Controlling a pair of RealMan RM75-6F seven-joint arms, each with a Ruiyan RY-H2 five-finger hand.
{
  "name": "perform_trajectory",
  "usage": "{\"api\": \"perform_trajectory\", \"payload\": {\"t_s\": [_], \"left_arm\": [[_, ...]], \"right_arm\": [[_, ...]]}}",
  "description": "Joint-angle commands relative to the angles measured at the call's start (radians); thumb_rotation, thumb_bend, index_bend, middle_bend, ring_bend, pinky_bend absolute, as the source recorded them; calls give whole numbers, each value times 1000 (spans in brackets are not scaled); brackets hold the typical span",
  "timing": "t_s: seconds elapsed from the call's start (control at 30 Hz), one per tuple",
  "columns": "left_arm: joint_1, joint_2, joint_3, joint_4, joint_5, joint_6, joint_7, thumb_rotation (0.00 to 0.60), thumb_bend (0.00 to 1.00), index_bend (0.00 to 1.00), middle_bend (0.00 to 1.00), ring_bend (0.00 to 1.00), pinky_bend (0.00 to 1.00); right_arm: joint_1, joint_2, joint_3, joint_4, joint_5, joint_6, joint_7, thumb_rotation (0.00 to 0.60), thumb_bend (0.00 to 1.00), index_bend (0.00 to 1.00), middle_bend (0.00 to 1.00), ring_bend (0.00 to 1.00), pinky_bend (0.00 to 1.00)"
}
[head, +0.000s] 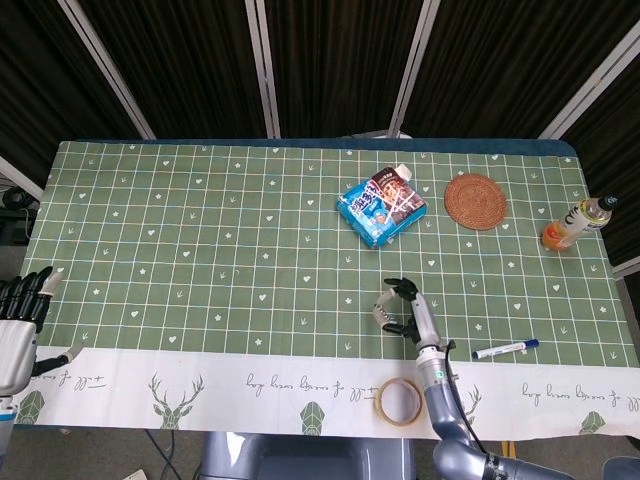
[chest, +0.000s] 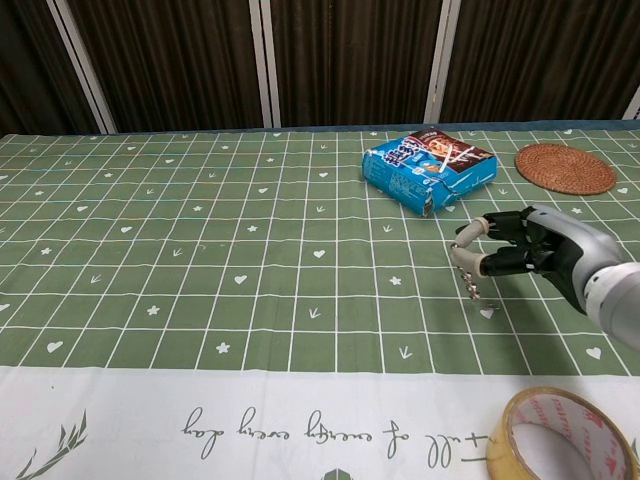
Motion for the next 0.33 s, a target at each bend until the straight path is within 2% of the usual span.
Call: {"api": "perform_trajectory", "payload": {"t_s": [0.03,0.33], "left_arm": [[0,1,-1,0,-1,0,-1,600,13,0,0,0,0],[0,2,-2,-1,-1,0,-1,600,13,0,0,0,0]], "right_arm": [[4,-4,5,10,6,-6,-2,600,414,609,188,0,0],[7,-8,8,34,13,-13,-11,600,414,609,188,0,0]]}}
